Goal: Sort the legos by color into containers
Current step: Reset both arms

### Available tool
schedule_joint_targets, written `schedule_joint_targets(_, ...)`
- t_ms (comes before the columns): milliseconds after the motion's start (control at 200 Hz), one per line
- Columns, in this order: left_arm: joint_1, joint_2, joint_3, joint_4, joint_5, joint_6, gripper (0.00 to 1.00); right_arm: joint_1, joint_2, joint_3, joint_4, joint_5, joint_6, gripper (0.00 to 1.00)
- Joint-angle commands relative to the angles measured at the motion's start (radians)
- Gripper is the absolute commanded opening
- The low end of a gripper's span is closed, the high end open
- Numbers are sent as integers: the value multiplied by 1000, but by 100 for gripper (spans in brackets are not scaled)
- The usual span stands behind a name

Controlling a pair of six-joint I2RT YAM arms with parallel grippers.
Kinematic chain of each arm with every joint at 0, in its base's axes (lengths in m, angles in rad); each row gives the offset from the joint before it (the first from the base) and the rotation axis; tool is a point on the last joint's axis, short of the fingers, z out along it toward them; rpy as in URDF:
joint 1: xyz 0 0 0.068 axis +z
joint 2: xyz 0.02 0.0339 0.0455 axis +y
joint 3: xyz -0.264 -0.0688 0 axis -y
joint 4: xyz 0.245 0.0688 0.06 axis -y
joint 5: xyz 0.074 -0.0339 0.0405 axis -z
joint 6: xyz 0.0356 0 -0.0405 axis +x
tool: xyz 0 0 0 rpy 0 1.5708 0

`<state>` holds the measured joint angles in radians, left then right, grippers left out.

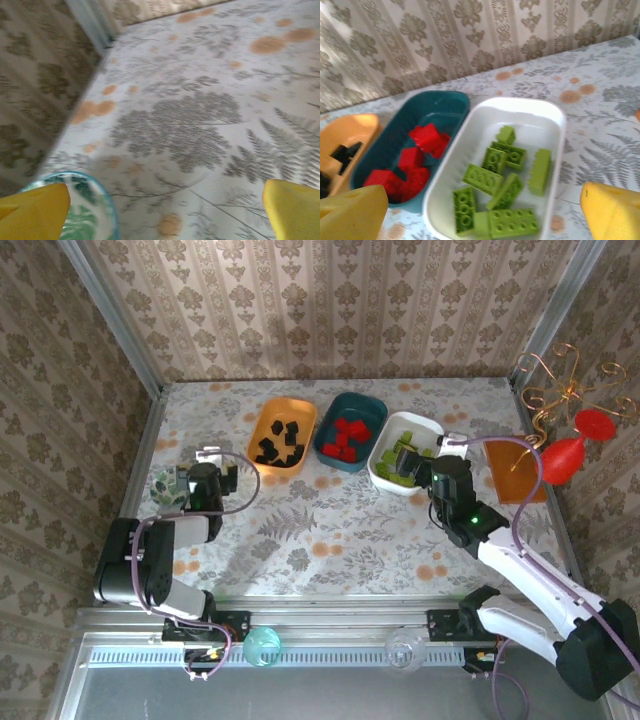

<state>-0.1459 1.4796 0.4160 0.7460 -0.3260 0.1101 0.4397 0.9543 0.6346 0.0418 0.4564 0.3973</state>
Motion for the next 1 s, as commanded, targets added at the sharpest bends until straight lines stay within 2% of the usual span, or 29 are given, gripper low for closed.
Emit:
schedule_joint_targets(0,71,25,-54,185,247,-6,100,-29,-39,-44,94,13,-143,100)
schedule_joint_targets(35,93,67,-81,262,322,-1,100,-40,-44,-53,101,40,-144,100)
schedule_joint_targets(65,95,102,-99,359,331,13,100,-52,-47,-60,98,48,-138,100)
schedule_joint_targets(100,97,70,-81,267,320,-9,100,-67,-48,-72,109,39,-144,100)
schedule_joint_targets(125,100,63,-59,208,294,-24,100,-75,-46,-91,140,21,-170,100)
schedule_joint_targets(160,100,84,-31,205,251,-24,100,-83,-45,-134,221,-3,-217,100)
schedule_joint_targets(195,113,76,-32,187,254,-46,100,-88,-41,-177,303,-17,-252,100)
schedule_joint_targets(290,96,80,-58,251,68,-84,100,-117,-21,-245,413,-24,-269,100)
schedule_joint_targets(460,92,84,-44,231,122,-58,100,-202,47,-279,473,-29,-319,100)
schedule_joint_targets(560,92,82,-44,228,123,-60,100,-261,99,-311,573,-105,-332,100)
schedule_joint_targets(725,92,82,-44,227,124,-59,100,-312,271,-302,668,-126,-351,100)
schedule_joint_targets(805,92,83,-45,226,125,-60,100,-333,365,-302,770,-132,-360,100)
schedule_joint_targets(920,92,83,-45,226,125,-59,100,-355,429,-261,778,-181,-371,100)
schedule_joint_targets(990,93,83,-44,226,126,-59,100,-364,528,-256,831,-197,-363,100)
